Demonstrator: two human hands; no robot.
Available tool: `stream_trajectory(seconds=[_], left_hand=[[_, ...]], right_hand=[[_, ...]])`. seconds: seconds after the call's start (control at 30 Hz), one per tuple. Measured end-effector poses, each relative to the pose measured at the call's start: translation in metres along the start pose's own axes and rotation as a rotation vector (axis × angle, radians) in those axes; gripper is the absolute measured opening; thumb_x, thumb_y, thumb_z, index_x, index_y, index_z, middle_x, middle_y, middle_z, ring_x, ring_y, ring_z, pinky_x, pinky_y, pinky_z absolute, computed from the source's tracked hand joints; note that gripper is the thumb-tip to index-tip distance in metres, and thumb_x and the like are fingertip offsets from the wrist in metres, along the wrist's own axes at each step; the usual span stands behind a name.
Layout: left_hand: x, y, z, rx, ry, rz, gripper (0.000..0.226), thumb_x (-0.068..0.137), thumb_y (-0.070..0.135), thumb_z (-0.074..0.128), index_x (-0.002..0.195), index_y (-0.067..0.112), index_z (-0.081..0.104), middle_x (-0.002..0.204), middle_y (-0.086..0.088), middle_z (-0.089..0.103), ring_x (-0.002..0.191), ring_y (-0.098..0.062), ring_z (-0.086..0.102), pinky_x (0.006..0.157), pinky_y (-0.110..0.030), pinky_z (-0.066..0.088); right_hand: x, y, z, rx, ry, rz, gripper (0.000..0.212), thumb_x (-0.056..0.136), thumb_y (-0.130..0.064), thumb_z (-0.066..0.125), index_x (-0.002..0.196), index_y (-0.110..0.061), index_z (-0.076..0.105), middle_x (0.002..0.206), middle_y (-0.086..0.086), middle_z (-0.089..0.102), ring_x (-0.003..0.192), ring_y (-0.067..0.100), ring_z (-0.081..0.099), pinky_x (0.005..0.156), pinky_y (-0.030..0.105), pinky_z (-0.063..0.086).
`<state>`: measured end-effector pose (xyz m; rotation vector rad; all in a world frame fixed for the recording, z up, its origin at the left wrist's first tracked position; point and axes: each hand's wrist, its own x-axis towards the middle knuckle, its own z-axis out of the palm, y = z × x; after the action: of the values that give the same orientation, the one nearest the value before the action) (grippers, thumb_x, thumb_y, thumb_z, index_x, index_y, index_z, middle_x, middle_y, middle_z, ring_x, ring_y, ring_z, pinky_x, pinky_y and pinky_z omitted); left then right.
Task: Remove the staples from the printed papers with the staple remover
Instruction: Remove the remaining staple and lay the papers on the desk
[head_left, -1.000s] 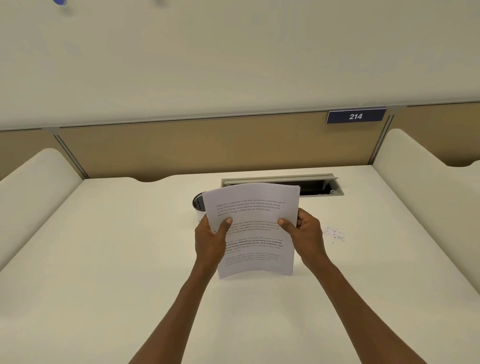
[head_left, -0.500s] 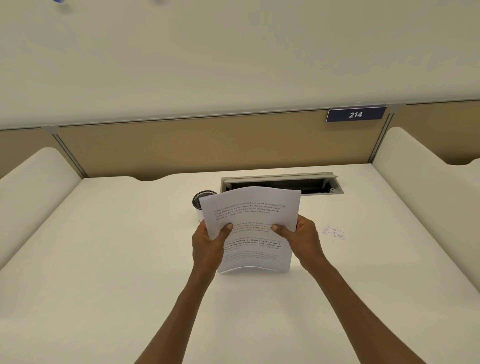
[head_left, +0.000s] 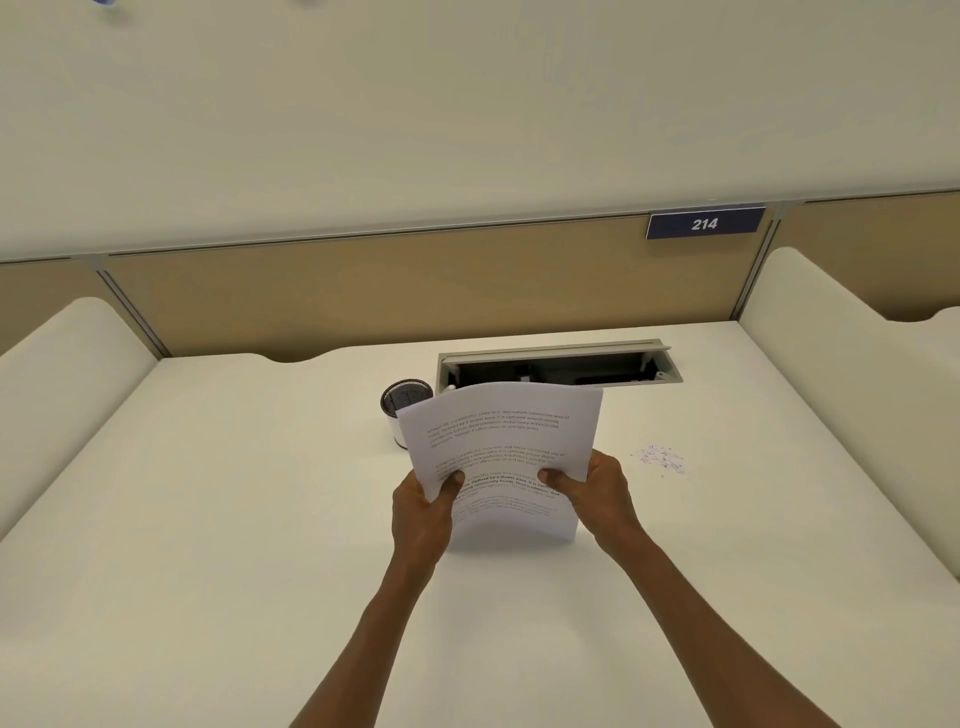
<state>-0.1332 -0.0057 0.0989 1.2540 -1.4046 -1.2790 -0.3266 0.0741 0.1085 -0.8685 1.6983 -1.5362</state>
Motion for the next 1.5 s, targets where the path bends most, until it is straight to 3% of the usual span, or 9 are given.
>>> stream_trajectory(seconds=[0.27,0.43,0.53,0.7,0.9,1.07,1.17,1.37,1.5], left_hand=[[0.004,0.014,-0.007,0.000,-0.032,0.026,0.024,0.088,0.031,0.068,0.109,0.019,0.070,0.103,0.004,0.078,0.094,-0.020,0.074,0.085,-0.052,0.060],[0.003,0.029,-0.004,-0.260,-0.007,-0.011,0.025,0.098,0.007,0.062,0.122,0.012,0.064,0.113,-0.001,0.076,0.101,-0.018,0.073,0.081,-0.028,0.060],[0.001,0.036,0.006,-0.402,0.012,-0.073,0.027,0.097,0.003,0.061,0.122,0.015,0.064,0.110,0.001,0.076,0.102,-0.018,0.072,0.089,-0.034,0.058],[-0.001,0.038,0.022,-0.611,0.042,-0.284,0.028,0.095,0.002,0.063,0.123,0.004,0.063,0.113,-0.012,0.074,0.107,-0.029,0.071,0.101,-0.048,0.052],[-0.002,0.030,0.021,-0.616,0.076,-0.473,0.028,0.091,0.008,0.072,0.114,-0.004,0.065,0.117,-0.019,0.072,0.102,-0.030,0.072,0.094,-0.044,0.056],[0.013,0.037,-0.011,-0.336,0.392,-0.323,0.103,0.076,0.026,0.088,0.154,0.004,0.025,0.152,-0.012,0.046,0.130,-0.024,0.054,0.105,-0.035,0.043],[0.023,0.050,-0.037,0.016,0.338,-0.125,0.123,0.069,0.042,0.090,0.159,0.016,0.010,0.163,-0.007,0.029,0.147,-0.023,0.035,0.114,-0.040,0.033],[0.038,0.047,-0.066,0.163,-0.275,-0.059,0.065,0.072,0.040,0.087,0.127,0.016,0.061,0.118,-0.005,0.074,0.095,-0.024,0.075,0.081,-0.047,0.062],[0.023,0.018,-0.048,0.109,-0.102,-0.059,0.029,0.079,0.032,0.083,0.103,0.017,0.073,0.097,-0.002,0.079,0.087,-0.023,0.076,0.079,-0.047,0.062]], right_hand=[[0.010,0.007,-0.009,-0.130,0.048,-0.031,0.034,0.078,-0.019,0.080,0.108,-0.018,0.064,0.107,-0.002,0.071,0.098,0.020,0.066,0.080,0.027,0.056],[0.008,0.008,-0.017,-0.115,0.171,0.102,0.087,0.071,-0.031,0.085,0.142,-0.024,0.035,0.127,-0.008,0.043,0.117,0.014,0.042,0.099,0.036,0.040],[0.004,0.016,-0.017,0.225,0.172,0.244,0.106,0.058,-0.036,0.091,0.144,-0.025,0.029,0.133,-0.004,0.053,0.122,0.019,0.051,0.106,0.044,0.041],[-0.004,0.004,-0.006,0.614,-0.048,0.223,0.049,0.079,-0.016,0.075,0.125,-0.016,0.058,0.117,0.006,0.070,0.112,0.027,0.064,0.093,0.046,0.052],[0.006,-0.001,-0.004,0.401,0.098,0.114,0.027,0.083,-0.002,0.071,0.104,-0.019,0.069,0.106,0.004,0.074,0.097,0.025,0.071,0.084,0.041,0.056],[0.007,-0.002,-0.026,0.261,0.144,0.101,0.021,0.084,-0.003,0.071,0.097,-0.019,0.069,0.098,0.003,0.075,0.083,0.020,0.072,0.070,0.031,0.055],[0.008,-0.001,-0.041,0.206,0.084,0.106,0.021,0.083,-0.004,0.071,0.101,-0.015,0.069,0.096,0.005,0.076,0.083,0.026,0.073,0.073,0.038,0.057],[0.006,0.002,-0.051,0.063,-0.080,0.072,0.023,0.086,-0.009,0.069,0.108,-0.016,0.068,0.098,0.004,0.075,0.084,0.027,0.073,0.072,0.040,0.059],[0.005,0.010,-0.043,-0.029,0.022,0.014,0.020,0.088,-0.017,0.068,0.108,-0.020,0.068,0.100,0.000,0.073,0.088,0.023,0.071,0.075,0.037,0.060]])
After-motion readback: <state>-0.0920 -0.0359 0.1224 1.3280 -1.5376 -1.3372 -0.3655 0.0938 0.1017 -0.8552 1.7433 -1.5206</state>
